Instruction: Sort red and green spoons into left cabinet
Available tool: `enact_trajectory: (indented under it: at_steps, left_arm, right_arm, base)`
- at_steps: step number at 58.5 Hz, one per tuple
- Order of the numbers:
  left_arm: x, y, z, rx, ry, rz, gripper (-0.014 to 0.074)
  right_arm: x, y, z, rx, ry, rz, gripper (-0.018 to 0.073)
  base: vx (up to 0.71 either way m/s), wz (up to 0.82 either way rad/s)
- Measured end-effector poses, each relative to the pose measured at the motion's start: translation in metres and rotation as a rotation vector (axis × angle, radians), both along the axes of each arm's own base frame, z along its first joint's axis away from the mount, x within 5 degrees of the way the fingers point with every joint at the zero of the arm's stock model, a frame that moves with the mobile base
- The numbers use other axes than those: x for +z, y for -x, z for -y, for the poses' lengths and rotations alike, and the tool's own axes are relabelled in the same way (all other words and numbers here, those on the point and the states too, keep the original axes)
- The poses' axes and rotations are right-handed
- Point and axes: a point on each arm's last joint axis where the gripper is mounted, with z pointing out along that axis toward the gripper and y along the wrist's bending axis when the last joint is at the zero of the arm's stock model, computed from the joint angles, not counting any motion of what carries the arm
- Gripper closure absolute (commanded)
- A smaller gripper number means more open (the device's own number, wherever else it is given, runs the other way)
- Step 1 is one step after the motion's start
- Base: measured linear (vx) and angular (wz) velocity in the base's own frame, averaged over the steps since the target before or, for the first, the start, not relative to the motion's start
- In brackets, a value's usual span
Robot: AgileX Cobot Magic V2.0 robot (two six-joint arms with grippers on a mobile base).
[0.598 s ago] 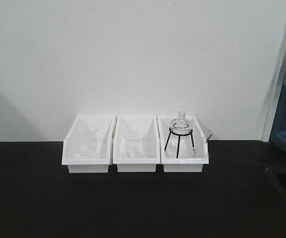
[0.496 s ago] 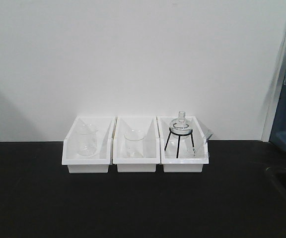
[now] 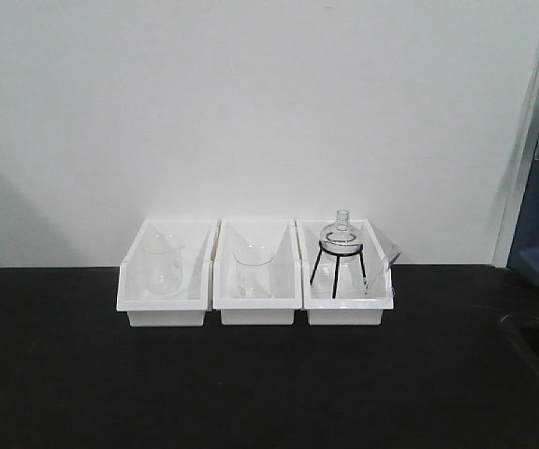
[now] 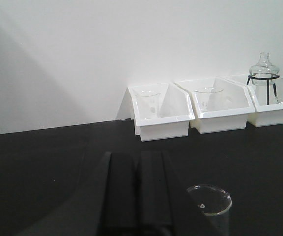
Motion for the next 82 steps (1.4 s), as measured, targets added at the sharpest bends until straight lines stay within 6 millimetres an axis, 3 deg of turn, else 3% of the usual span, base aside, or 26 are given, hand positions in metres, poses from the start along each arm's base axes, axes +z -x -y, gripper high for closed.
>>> enact_trajectory:
  at_steps: [27, 37, 43, 51, 57, 64, 75, 82]
  left_arm:
    - [0.0, 0.0, 0.0, 0.0, 0.0, 0.0, 0.0594]
    - [0.005, 0.0, 0.0, 0.0, 0.015, 0.055, 0.0594]
    - [0.016, 0.002, -0.001, -0.011, 0.131, 0.123, 0.0594]
    - [0.053, 0.011, -0.002, -0.042, 0.297, 0.185, 0.0594]
    - [0.085, 0.02, -0.003, -0.038, 0.262, 0.186, 0.0594]
    - [0.124, 0.019, -0.003, -0.01, 0.178, 0.126, 0.0594]
    - [0.165, -0.014, 0.0, 0.018, 0.072, -0.04, 0.0594]
    - [0.164, -0.044, 0.004, 0.023, 0.045, -0.172, 0.0594]
  right_arm:
    - [0.002, 0.0, 0.0, 0.0, -0.002, 0.027, 0.0564]
    - [0.016, 0.001, 0.0, -0.002, -0.01, 0.171, 0.0564]
    - [0.026, 0.002, 0.0, -0.003, -0.016, 0.256, 0.0564]
    - [0.063, 0.011, 0.001, -0.003, -0.023, 0.355, 0.0564]
    - [0.109, 0.025, 0.002, -0.005, -0.014, 0.442, 0.0564]
    - [0.158, 0.028, 0.003, -0.02, 0.071, 0.415, 0.0564]
    - [0.201, -0.011, 0.001, -0.025, 0.178, 0.189, 0.0564]
    - [0.204, -0.044, -0.001, -0.015, 0.204, 0.043, 0.0564]
  base:
    - [0.0, 0.0]
    - [0.0, 0.0]
    - [0.0, 0.0]
    - [0.0, 0.0]
    - [0.0, 0.0]
    - [0.0, 0.0]
    - [0.0, 0.0]
    - [0.0, 0.0]
